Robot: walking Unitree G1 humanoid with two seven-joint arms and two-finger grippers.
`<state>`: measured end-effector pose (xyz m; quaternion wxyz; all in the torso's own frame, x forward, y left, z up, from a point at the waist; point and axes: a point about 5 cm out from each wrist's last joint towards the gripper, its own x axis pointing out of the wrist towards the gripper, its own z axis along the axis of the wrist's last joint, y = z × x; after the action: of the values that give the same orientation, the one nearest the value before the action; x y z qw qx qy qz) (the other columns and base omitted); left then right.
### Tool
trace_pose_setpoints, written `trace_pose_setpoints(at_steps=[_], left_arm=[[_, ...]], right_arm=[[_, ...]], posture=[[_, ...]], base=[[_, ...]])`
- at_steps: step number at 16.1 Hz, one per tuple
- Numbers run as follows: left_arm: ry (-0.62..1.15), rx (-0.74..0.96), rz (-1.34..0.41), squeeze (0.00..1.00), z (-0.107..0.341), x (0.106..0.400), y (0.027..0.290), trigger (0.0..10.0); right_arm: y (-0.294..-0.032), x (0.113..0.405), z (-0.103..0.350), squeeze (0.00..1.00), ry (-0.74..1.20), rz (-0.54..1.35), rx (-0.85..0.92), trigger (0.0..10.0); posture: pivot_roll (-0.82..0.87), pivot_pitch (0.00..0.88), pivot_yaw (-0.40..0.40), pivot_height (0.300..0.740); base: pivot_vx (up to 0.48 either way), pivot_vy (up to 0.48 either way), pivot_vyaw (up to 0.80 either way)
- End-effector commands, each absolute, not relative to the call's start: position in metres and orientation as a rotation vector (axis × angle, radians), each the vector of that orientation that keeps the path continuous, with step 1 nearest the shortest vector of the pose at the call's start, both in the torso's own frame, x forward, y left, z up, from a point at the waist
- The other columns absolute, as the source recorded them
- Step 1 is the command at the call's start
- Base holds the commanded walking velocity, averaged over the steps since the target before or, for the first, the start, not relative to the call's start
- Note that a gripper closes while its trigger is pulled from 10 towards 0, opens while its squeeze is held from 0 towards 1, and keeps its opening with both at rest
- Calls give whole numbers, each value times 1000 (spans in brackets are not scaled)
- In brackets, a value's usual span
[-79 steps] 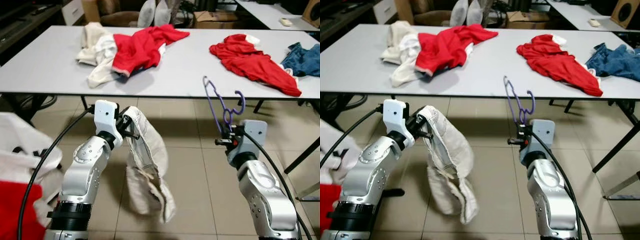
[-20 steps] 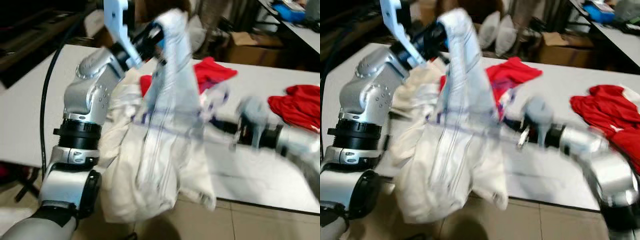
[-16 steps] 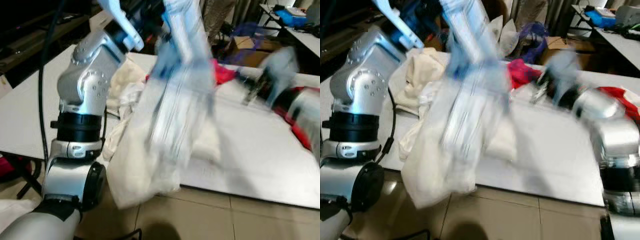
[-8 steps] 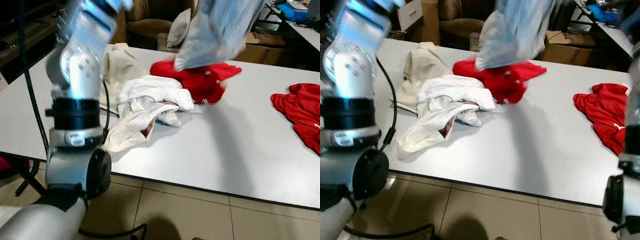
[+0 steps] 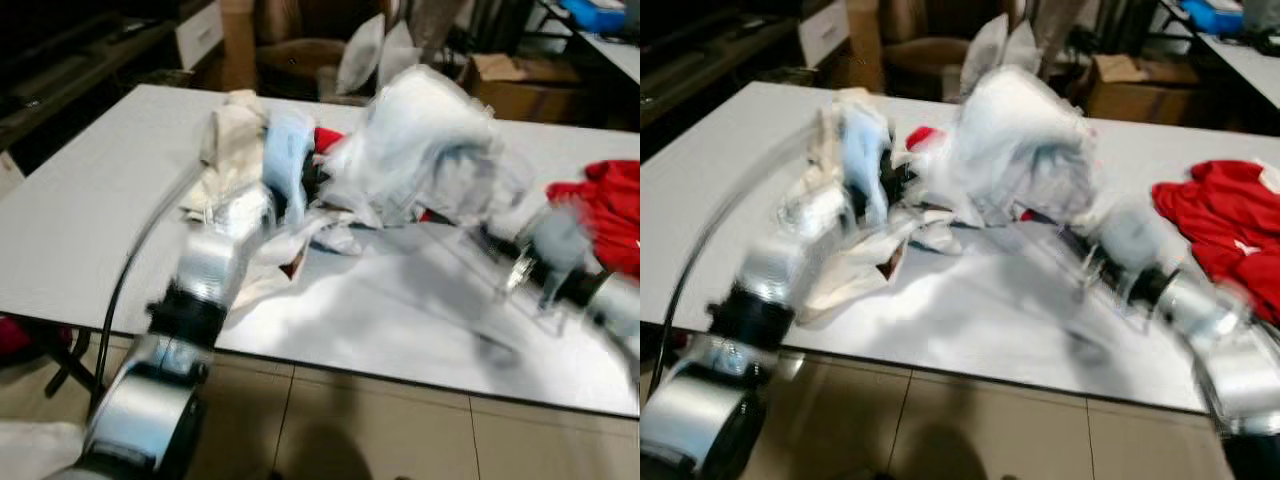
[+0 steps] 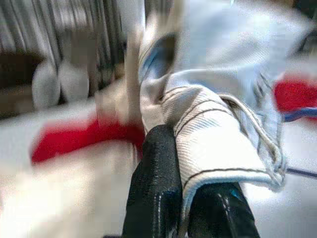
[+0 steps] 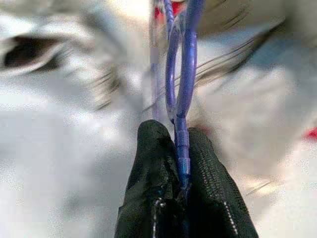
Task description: Hang hanger
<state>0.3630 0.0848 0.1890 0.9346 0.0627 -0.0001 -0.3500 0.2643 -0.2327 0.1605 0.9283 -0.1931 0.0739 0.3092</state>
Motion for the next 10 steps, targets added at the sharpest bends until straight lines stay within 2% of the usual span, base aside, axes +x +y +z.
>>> trace_pose_setpoints(at_steps=[1, 2, 4, 5, 6, 7, 8, 10], left_arm=[[4, 224, -679, 0, 188, 366, 97, 10000], [83, 282, -645, 0, 170, 364, 115, 10000], [151, 409, -609, 0, 152, 359, 143, 10000], [197, 395, -635, 0, 147, 353, 155, 10000], [231, 379, -678, 176, 144, 346, 164, 10000], [289, 407, -694, 1000, 139, 338, 180, 10000], [313, 429, -706, 1000, 137, 334, 187, 10000], [381, 492, -660, 1000, 133, 327, 217, 10000]], right_arm=[[-224, 252, 173, 0, 138, 744, -362, 10000], [-217, 232, 171, 0, 197, 858, -328, 10000], [-213, 210, 176, 0, 261, 969, -296, 10000], [-213, 207, 183, 0, 245, 984, -274, 10000], [-212, 207, 191, 0, 211, 989, -254, 10000], [-209, 204, 208, 0, 145, 1012, -211, 10000], [-208, 203, 215, 0, 116, 1020, -186, 10000], [-203, 195, 238, 0, 8, 1068, -97, 10000]], posture=[[-161, 0, 48, 740], [-160, 0, 52, 740], [-157, 0, 54, 740], [-156, 0, 56, 740], [-160, 0, 61, 740], [-167, 0, 64, 740], [-169, 0, 65, 740], [-163, 0, 56, 740]], base=[[0, 0, 0], [0, 0, 0], [0, 0, 0], [0, 0, 0], [0, 0, 0], [0, 0, 0], [0, 0, 0], [0, 0, 0]])
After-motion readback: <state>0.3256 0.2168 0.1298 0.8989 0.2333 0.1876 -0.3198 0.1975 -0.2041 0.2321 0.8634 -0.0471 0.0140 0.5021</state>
